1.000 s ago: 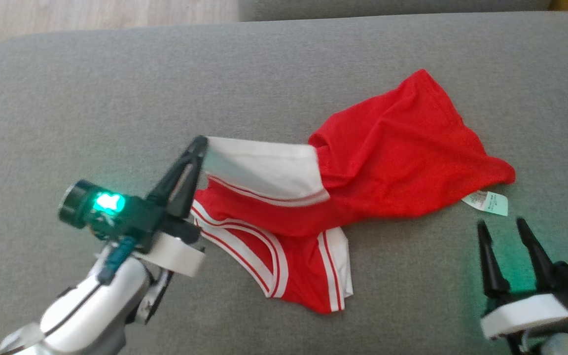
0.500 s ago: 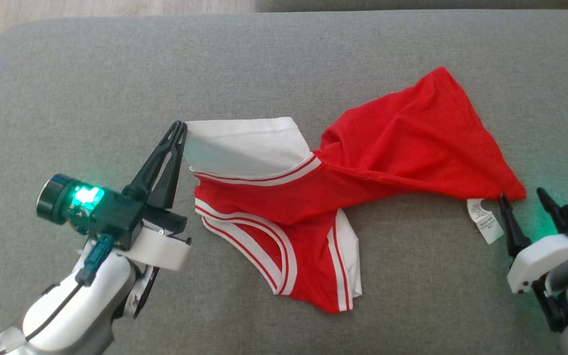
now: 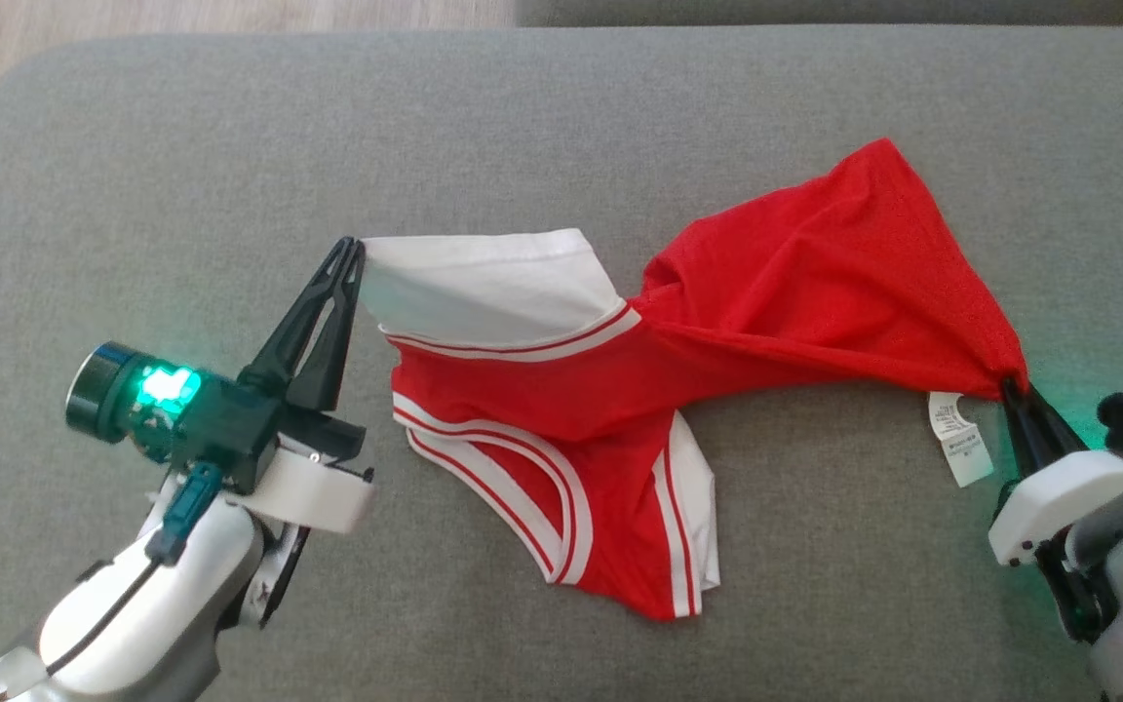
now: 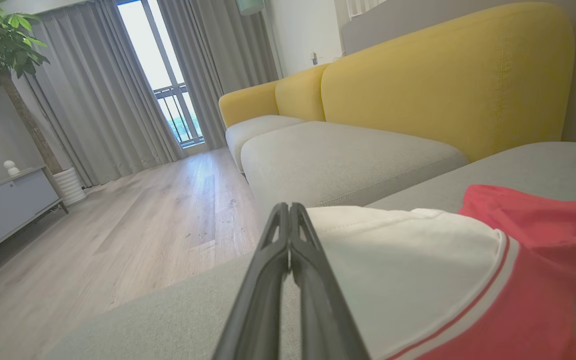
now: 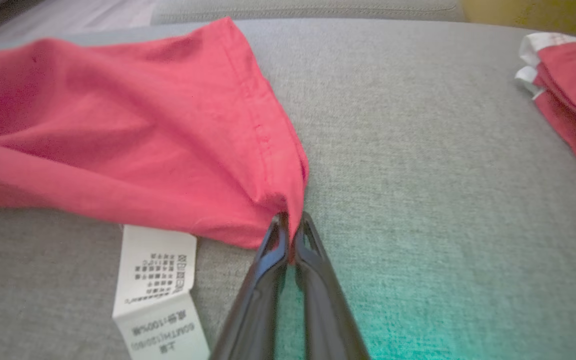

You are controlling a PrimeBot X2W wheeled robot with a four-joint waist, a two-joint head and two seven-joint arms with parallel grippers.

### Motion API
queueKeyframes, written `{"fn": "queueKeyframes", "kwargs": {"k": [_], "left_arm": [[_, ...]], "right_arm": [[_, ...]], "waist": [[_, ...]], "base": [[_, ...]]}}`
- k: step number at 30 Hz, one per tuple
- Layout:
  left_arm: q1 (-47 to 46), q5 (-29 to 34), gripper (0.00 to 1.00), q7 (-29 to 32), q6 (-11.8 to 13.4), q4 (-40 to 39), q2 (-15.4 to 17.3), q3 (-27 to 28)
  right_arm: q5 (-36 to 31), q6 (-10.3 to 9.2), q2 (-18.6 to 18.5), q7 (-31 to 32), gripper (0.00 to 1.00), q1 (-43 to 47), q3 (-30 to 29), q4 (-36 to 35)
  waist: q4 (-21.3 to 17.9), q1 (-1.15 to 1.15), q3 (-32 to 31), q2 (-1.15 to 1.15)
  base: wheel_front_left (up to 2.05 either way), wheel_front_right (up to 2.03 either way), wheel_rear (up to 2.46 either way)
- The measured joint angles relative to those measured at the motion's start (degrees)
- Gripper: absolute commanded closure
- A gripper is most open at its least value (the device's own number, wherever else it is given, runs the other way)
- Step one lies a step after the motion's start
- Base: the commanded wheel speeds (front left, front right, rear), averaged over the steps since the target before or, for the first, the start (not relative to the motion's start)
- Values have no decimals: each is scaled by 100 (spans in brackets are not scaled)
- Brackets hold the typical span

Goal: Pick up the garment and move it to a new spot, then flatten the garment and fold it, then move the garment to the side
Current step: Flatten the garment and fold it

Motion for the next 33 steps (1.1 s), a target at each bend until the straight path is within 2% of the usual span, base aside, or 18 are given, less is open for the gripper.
{"fn": "queueKeyframes", "kwargs": {"k": [5, 8, 11, 17, 21, 27, 33], "left_arm": [[-5, 122, 100, -68, 7, -142, 22, 59], [-94, 319, 100, -115, 5, -301, 54, 222], [-400, 531, 100, -142, -52, -415, 105, 387], [-1133, 886, 100, -164, -257, -680, 288, 661], [-1743, 1072, 100, -165, -413, -821, 455, 954], [-2858, 1188, 100, -207, -872, -649, 436, 1106], [-3829, 1245, 100, -188, -1489, 413, 135, 994]], "right_arm": [[338, 0, 3, -312, 100, 11, -25, -151], [539, 0, -77, -401, 100, 6, -36, -658], [690, 0, -309, -377, 100, -28, -149, -1272], [780, 0, -821, 331, 100, -252, -746, -2730], [779, 0, -954, 1004, 100, -464, -1194, -3677], [668, 0, -1012, 1735, 100, -1056, -1518, -4363], [672, 0, -901, 2208, 100, -1956, -1251, -4077]], "waist": [[-33, 0, -154, 0], [-78, 0, -343, 0], [-140, 0, -583, 0], [-294, -1, -1118, 0], [-463, -2, -1318, 0], [-634, -2, -1285, 0], [-700, 0, -882, 0]], "base": [[0, 0, 0], [0, 0, 0], [0, 0, 0], [0, 0, 0], [0, 0, 0], [0, 0, 0], [0, 0, 0]]}}
